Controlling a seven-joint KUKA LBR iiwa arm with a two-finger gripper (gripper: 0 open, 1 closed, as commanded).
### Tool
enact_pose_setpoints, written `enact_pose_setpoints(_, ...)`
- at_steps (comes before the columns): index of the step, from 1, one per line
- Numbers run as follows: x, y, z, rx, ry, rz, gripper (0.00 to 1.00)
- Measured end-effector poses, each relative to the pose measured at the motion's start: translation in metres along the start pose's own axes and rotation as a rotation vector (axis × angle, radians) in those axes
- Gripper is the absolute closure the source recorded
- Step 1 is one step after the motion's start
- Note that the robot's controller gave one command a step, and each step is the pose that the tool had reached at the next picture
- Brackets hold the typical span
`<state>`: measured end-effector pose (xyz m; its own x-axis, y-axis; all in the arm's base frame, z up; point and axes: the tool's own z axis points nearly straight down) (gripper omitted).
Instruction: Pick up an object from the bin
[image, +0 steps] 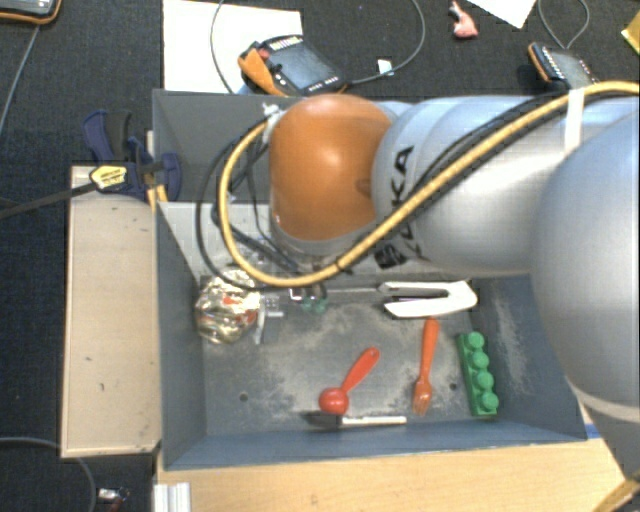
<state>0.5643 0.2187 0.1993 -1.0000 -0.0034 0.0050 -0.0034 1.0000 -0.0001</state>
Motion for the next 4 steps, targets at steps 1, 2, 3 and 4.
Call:
enact_pose_setpoints(1,-0.002,-0.001,-0.005,-0.002,-0.008,0.007,0.0)
enact_pose_setpoints(2,-0.019,0.022,0.084,-0.002,-0.01,-0.213,0.0)
enact_pose_setpoints(3,-0.025,0.031,0.078,-0.002,-0.013,-0.322,0.0)
enact_pose_setpoints(4,-0.028,0.036,0.09,-0.002,-0.008,-0.343,0.0)
